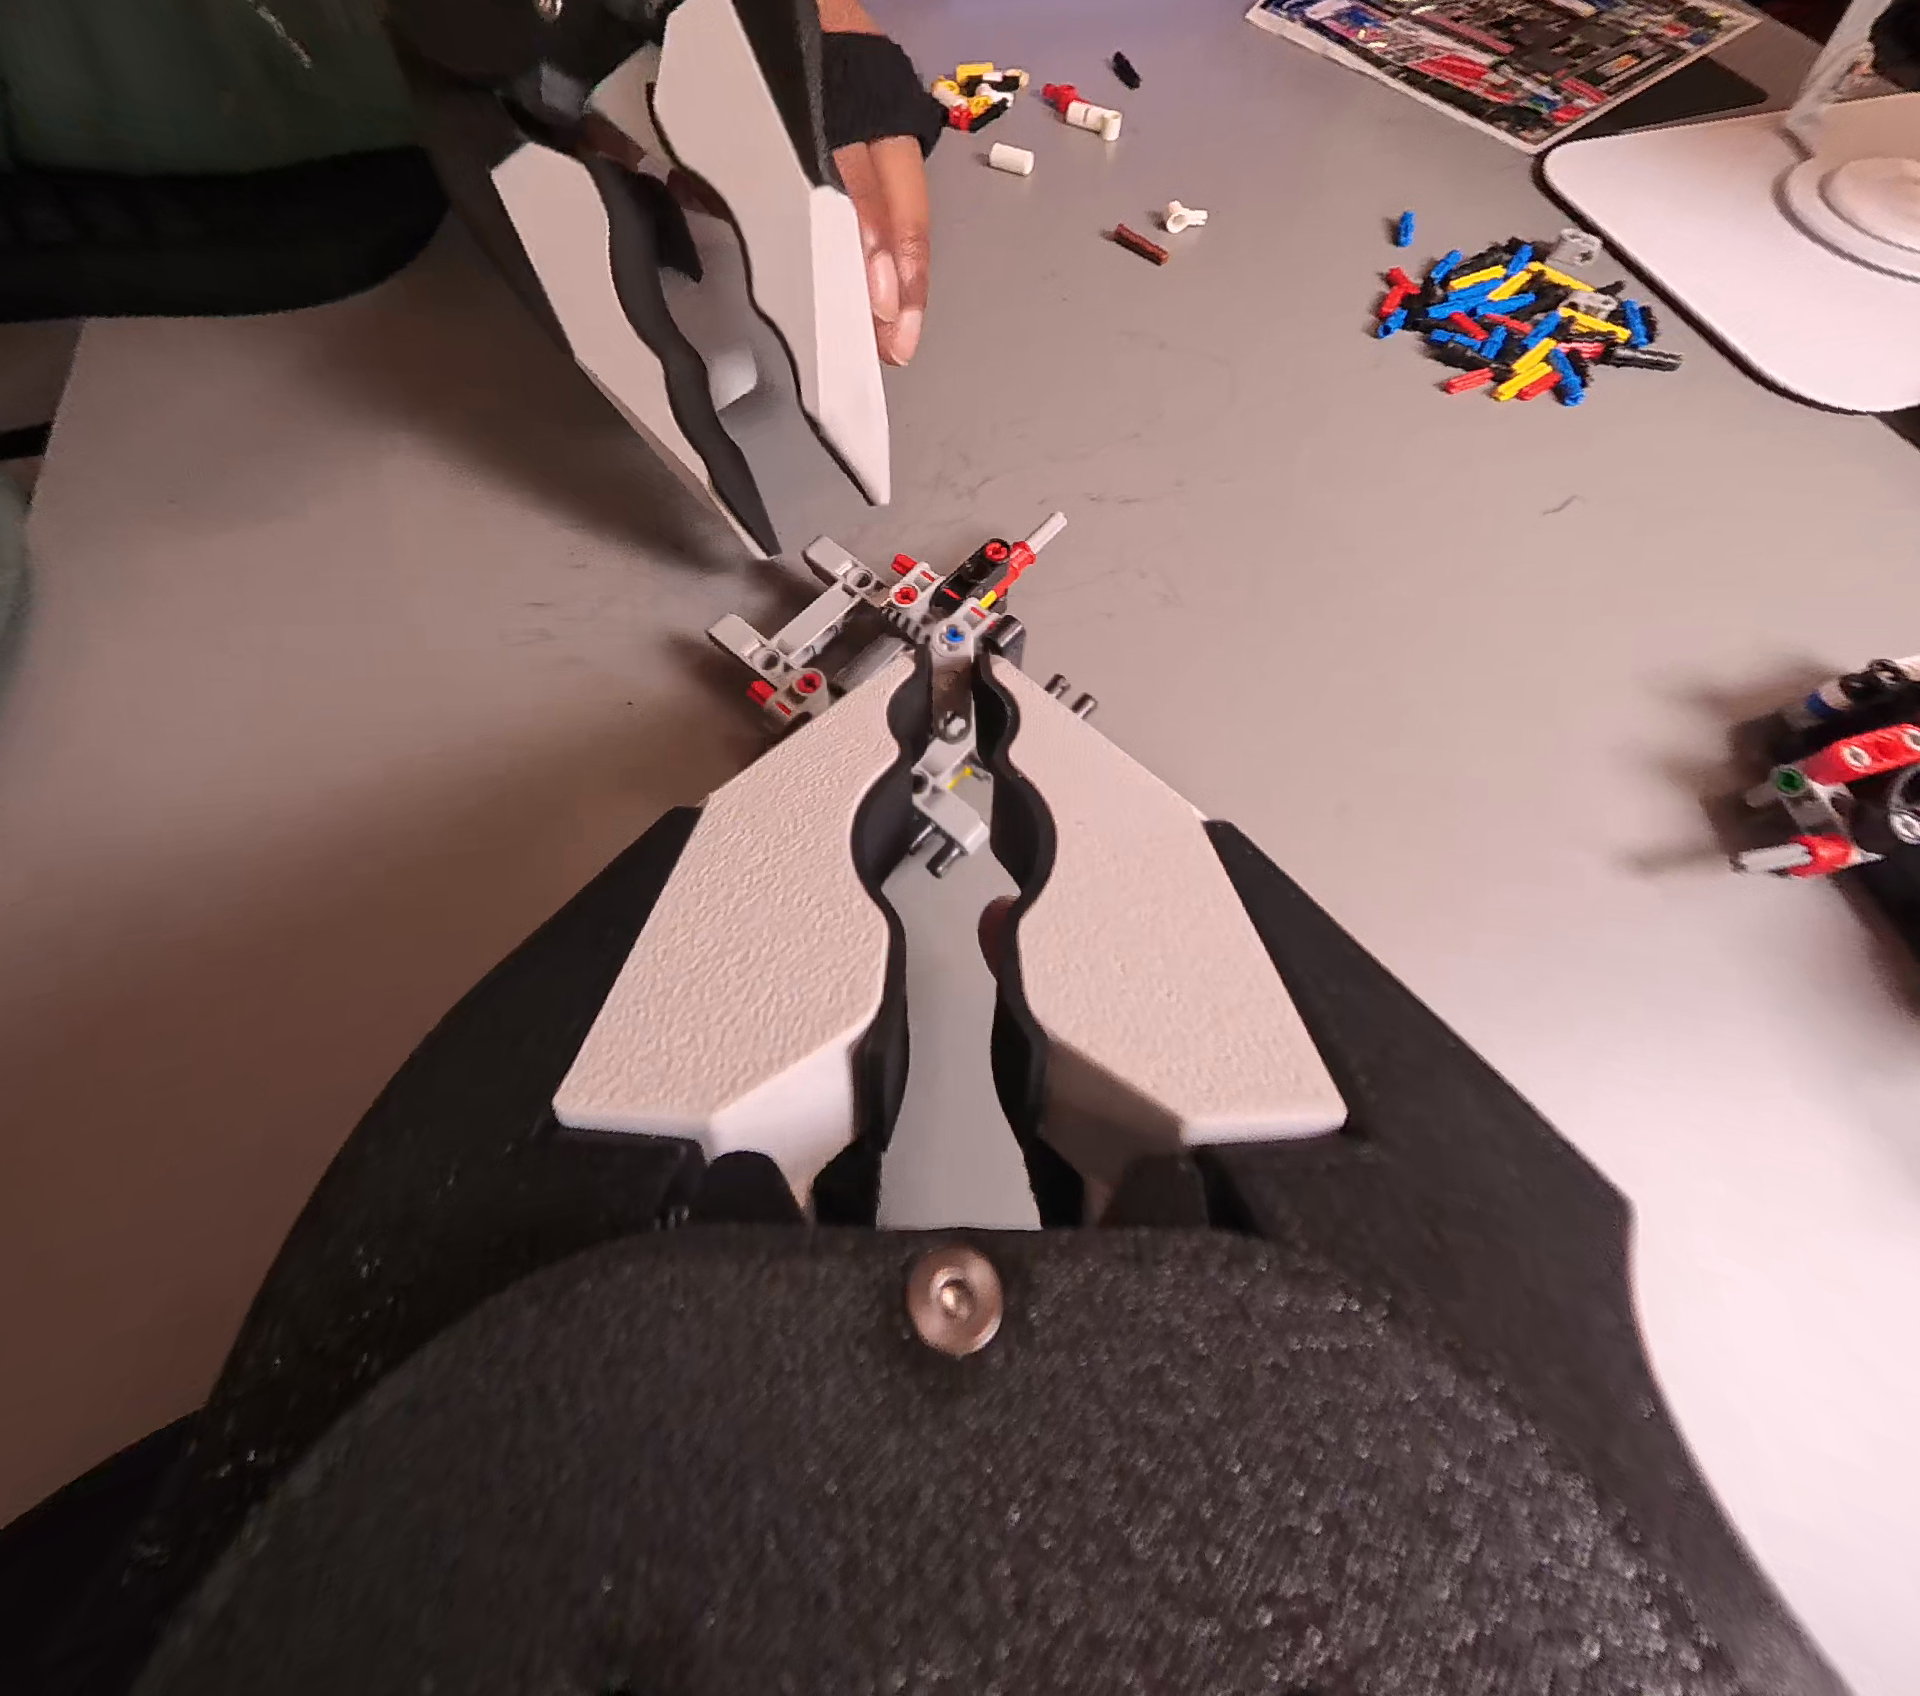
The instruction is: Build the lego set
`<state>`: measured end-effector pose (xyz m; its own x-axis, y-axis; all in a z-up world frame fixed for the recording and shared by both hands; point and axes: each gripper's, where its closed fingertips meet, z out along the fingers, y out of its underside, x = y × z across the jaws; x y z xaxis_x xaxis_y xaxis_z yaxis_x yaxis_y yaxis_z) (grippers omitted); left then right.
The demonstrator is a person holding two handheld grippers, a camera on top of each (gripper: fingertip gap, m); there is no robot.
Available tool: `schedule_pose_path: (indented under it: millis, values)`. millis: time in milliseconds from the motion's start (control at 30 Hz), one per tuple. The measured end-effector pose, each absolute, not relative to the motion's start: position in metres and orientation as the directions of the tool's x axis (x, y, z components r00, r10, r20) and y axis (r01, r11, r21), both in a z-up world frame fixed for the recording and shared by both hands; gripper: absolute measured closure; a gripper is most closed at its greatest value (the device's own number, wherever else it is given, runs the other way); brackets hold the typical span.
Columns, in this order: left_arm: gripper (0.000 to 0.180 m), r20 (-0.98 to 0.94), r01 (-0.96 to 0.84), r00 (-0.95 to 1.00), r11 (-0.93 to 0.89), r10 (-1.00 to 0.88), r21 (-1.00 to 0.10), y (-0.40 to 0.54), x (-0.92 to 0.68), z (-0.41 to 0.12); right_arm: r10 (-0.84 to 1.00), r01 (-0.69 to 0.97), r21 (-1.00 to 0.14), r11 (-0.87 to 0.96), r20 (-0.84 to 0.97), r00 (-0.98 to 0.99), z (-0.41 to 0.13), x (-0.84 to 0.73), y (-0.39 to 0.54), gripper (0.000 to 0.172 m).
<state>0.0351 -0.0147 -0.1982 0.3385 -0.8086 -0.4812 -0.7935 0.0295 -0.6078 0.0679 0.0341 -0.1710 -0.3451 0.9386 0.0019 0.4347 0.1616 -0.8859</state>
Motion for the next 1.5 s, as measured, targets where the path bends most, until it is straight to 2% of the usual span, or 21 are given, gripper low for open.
schedule_pose_path:
  millis: [300, 367, 467, 567, 667, 867, 1033, 1133, 1200, 1500]
  values:
    - [0.169, -0.724, -0.892, 0.165, 0.213, -0.67, -0.399, -0.001, 0.038, -0.209, 0.949, 0.457, -0.876, 0.154, 0.002, -0.316, -0.176, 0.07, 0.042, 0.165]
    - [0.171, -0.712, -0.864, 0.203, 0.219, -0.672, -0.453, -0.005, 0.042, -0.198, 0.948, 0.433, -0.889, 0.151, 0.007, -0.318, -0.171, 0.07, 0.042, 0.166]
    - [0.173, -0.603, -0.766, 0.327, 0.17, -0.728, -0.621, -0.013, 0.047, -0.175, 0.948, 0.383, -0.911, 0.152, 0.025, -0.316, -0.161, 0.07, 0.042, 0.165]
    - [0.175, -0.399, -0.6, 0.423, 0.078, -0.814, -0.796, -0.025, 0.051, -0.152, 0.941, 0.372, -0.914, 0.165, 0.033, -0.336, -0.159, 0.071, 0.037, 0.165]
    - [0.175, -0.208, -0.477, 0.457, -0.04, -0.865, -0.878, -0.032, 0.05, -0.143, 0.925, 0.414, -0.884, 0.217, 0.051, -0.376, -0.173, 0.071, 0.027, 0.165]
    - [0.175, -0.027, -0.364, 0.484, -0.173, -0.874, -0.915, -0.031, 0.052, -0.147, 0.907, 0.453, -0.846, 0.281, 0.081, -0.412, -0.188, 0.068, 0.015, 0.165]
    - [0.175, 0.038, -0.322, 0.52, -0.237, -0.853, -0.917, -0.024, 0.051, -0.147, 0.936, 0.366, -0.9, 0.235, 0.107, -0.336, -0.157, 0.07, 0.034, 0.165]
    - [0.175, 0.053, -0.31, 0.547, -0.262, -0.835, -0.914, -0.019, 0.048, -0.147, 0.917, 0.302, -0.933, 0.194, 0.064, -0.393, -0.141, 0.079, 0.027, 0.165]
    - [0.175, 0.056, -0.308, 0.564, -0.273, -0.824, -0.912, -0.017, 0.047, -0.147, 0.874, 0.328, -0.923, 0.202, 0.019, -0.485, -0.147, 0.089, 0.011, 0.166]
    - [0.175, 0.055, -0.304, 0.582, -0.28, -0.812, -0.91, -0.015, 0.055, -0.146, 0.865, 0.374, -0.892, 0.254, 0.037, -0.501, -0.164, 0.084, 0.004, 0.165]
